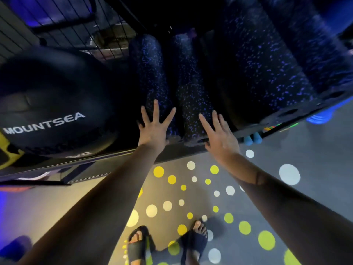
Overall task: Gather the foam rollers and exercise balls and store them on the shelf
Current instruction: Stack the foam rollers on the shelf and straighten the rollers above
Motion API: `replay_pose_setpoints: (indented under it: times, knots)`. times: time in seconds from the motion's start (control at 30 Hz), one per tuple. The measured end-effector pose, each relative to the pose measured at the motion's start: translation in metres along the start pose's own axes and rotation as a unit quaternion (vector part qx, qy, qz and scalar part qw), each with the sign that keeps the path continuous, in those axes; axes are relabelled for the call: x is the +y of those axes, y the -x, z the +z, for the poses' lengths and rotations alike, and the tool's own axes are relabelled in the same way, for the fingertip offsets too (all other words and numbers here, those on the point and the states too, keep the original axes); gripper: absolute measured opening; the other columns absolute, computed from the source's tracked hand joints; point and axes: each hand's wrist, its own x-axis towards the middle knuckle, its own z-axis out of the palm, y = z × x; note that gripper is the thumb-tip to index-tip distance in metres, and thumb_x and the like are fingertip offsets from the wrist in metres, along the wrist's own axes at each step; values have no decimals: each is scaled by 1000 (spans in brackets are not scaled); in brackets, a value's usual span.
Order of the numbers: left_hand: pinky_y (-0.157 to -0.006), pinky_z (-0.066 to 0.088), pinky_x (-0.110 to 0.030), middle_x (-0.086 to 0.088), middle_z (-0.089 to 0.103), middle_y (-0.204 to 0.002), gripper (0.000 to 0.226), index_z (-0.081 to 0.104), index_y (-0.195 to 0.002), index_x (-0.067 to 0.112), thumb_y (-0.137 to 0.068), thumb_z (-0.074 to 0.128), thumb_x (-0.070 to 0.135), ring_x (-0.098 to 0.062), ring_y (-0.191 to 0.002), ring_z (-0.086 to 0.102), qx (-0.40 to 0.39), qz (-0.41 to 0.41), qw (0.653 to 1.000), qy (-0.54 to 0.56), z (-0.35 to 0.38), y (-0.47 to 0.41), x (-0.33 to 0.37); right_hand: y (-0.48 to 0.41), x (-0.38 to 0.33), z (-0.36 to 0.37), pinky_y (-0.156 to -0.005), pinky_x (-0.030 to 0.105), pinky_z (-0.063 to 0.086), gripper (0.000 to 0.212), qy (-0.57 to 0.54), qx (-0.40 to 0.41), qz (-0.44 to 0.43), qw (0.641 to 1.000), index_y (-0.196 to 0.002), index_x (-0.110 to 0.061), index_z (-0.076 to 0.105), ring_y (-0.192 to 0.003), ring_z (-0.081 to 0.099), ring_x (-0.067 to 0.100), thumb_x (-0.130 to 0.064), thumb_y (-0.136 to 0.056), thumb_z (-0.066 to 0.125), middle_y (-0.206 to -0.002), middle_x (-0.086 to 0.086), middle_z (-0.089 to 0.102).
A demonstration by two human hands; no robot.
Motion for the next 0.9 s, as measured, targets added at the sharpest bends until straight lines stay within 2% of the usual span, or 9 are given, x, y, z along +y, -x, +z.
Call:
replay_pose_setpoints:
  times: [0.07, 0.17, 0.33, 0.47, 0.57, 0.77, 0.9]
  knots:
    - [-111, 37, -69, -12, -40, -162, 117, -16, -156, 52, -91, 76, 19, -59, -150, -14, 12, -14, 1000, -15, 8, -5, -1, -9, -2, 7, -117, 42, 35, 103, 17, 5, 8, 1000, -162, -29, -5, -152, 22, 40, -31, -92, 71, -165, 28, 6]
    - [-109, 37, -73, -13, -36, -164, 113, -1, -159, 51, -88, 72, 1, -61, -149, -12, 24, -12, 999, -20, 11, -4, 0, -19, -6, 16, -106, 40, 49, 110, 51, 28, 15, 998, -162, -26, -3, -145, 36, 44, -29, -87, 78, -160, 37, 15]
    - [-110, 31, -77, -15, -33, -165, 104, 3, -160, 48, -90, 66, 3, -63, -147, -16, 14, -7, 1000, -19, 12, 18, -1, -35, -8, 7, -104, 40, 50, 115, 45, 12, 9, 999, -161, -28, -11, -148, 31, 44, -21, -88, 77, -161, 36, 10]
    - [-111, 29, -77, -13, -36, -164, 108, 0, -159, 50, -89, 67, 3, -60, -148, -17, 19, -16, 1000, 1, 10, 18, -7, -32, -23, 9, -91, 39, 58, 110, 61, 17, 23, 998, -163, -27, 10, -141, 43, 45, -20, -81, 83, -156, 36, 28]
    - [-110, 30, -78, -14, -35, -164, 110, 1, -159, 50, -88, 70, 3, -61, -148, -16, 15, -17, 1000, -6, 11, 12, -2, -29, -22, 7, -95, 38, 56, 102, 61, 16, 25, 998, -163, -28, 7, -144, 38, 44, -23, -88, 77, -159, 35, 24]
    - [-109, 33, -76, -13, -35, -164, 109, 2, -158, 51, -89, 70, 2, -60, -149, -14, 18, -23, 1000, -6, 12, 10, -2, -20, -18, 1, -108, 41, 46, 105, 29, 10, 9, 999, -161, -30, -7, -151, 22, 43, -28, -92, 71, -163, 33, 8]
    - [-107, 34, -78, -9, -32, -166, 109, 6, -157, 54, -86, 75, 8, -57, -150, -12, 36, -25, 999, 13, 17, 10, -6, -20, -18, 4, -110, 41, 45, 103, 29, 8, 12, 999, -161, -32, -10, -152, 18, 43, -27, -94, 68, -164, 32, 3]
